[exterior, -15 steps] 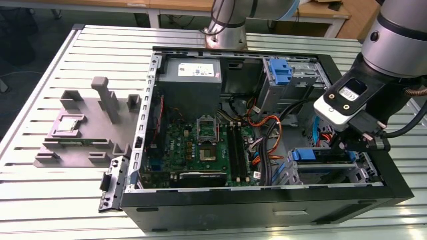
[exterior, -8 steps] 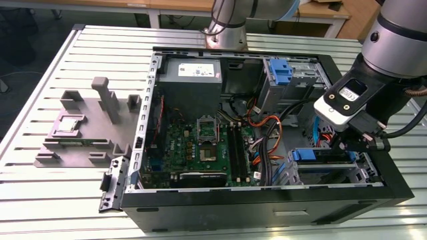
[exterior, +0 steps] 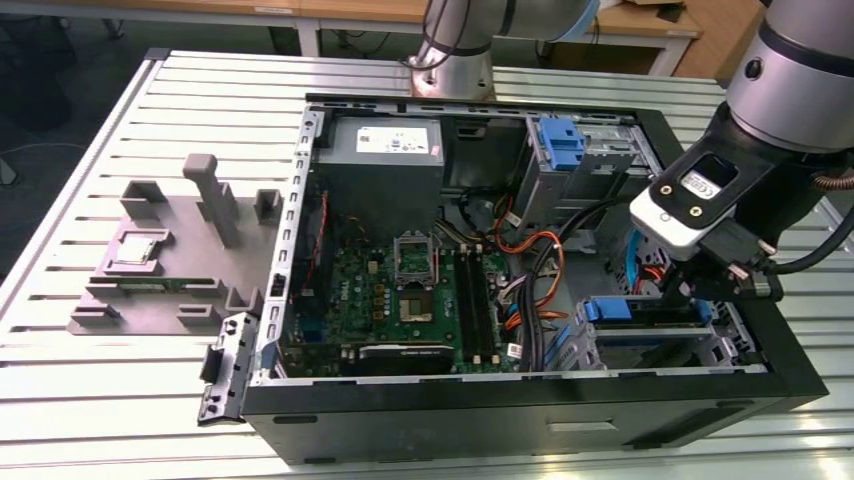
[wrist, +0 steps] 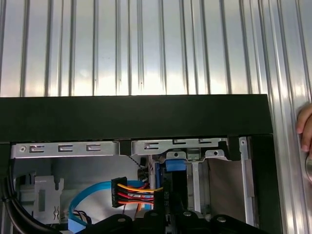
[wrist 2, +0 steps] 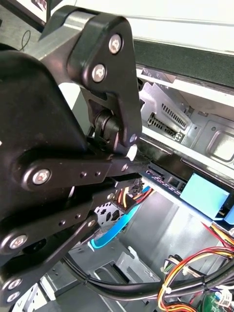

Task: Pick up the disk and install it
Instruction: 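Insert the first disk wire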

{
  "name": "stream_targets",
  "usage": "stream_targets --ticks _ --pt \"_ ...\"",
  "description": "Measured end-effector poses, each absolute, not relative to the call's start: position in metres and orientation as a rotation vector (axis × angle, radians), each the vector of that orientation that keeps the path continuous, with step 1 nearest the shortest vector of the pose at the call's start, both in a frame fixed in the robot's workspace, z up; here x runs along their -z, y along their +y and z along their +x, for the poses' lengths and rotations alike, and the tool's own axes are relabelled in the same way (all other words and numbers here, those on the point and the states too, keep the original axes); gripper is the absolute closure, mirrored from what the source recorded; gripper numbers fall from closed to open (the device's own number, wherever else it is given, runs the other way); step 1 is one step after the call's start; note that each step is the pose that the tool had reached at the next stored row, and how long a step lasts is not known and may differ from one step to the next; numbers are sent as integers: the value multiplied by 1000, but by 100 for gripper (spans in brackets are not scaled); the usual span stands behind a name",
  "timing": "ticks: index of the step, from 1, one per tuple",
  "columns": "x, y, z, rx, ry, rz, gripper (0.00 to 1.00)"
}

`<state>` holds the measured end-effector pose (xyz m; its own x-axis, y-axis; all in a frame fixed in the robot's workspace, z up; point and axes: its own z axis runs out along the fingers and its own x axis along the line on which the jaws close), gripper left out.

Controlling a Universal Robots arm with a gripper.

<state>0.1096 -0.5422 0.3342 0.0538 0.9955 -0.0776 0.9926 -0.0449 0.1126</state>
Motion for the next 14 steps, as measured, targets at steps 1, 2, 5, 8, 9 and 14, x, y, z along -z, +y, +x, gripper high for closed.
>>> stream_targets --ticks 1,2,5,8,9,14 --pt "-334 -542 110 -34 2073 2179 84" --pt "-334 -543 110 -40 2075 2182 84" --pt "-334 -545 110 -52 2080 2188 84" --pt "-334 -546 110 -52 2080 2188 84" --pt "-334 -546 110 -52 2080 2188 84" --pt "-333 -546 110 -55 2112 2158 84"
